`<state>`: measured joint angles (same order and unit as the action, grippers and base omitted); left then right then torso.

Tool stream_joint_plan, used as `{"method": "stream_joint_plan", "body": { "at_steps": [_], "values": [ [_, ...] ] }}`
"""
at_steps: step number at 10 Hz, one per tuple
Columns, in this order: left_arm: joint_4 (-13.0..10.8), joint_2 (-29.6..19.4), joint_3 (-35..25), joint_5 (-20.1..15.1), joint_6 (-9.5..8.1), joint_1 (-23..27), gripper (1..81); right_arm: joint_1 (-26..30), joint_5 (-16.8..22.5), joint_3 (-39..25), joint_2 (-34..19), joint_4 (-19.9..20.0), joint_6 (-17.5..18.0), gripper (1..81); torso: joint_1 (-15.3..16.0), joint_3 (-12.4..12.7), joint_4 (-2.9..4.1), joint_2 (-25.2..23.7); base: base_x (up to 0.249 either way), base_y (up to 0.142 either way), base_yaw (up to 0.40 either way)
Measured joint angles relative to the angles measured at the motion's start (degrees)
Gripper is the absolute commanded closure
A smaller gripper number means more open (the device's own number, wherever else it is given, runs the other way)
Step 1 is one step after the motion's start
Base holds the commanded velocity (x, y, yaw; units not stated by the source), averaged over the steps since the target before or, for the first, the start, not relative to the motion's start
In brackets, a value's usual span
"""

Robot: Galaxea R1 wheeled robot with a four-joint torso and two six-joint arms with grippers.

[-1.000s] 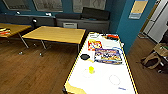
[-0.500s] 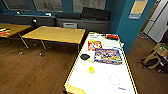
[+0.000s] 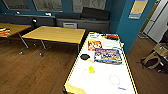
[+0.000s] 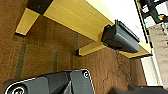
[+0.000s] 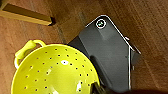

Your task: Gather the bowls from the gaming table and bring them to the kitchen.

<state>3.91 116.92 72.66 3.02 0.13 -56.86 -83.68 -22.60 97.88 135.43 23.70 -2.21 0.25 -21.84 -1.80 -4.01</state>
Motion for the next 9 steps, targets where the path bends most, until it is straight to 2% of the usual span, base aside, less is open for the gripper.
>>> {"method": "stream_joint_plan", "body": {
  "at_steps": [3, 8, 9],
  "values": [
    [0.63, -1.87, -2.21, -5.91, -1.91, 7.91, 1.0, 0.02, 0.11, 2.17, 2.69, -1.01, -0.1, 81.1, 0.0, 0.0, 0.0, 0.0, 0.0, 0.0, 0.0],
    [4.35, -1.02, -4.13, -16.91, -3.77, 23.3, 1.0, 0.71, 1.07, 4.27, 4.9, -1.55, -0.1, 81.1, 0.0, 0.0, 0.0, 0.0, 0.0, 0.0, 0.0],
    [4.92, 0.09, -4.13, -19.09, -4.77, 26.51, 1.0, 0.99, 1.39, 4.35, 4.92, -1.55, -0.1, 81.1, 0.0, 0.0, 0.0, 0.0, 0.0, 0.0, 0.0]
  ]
}}
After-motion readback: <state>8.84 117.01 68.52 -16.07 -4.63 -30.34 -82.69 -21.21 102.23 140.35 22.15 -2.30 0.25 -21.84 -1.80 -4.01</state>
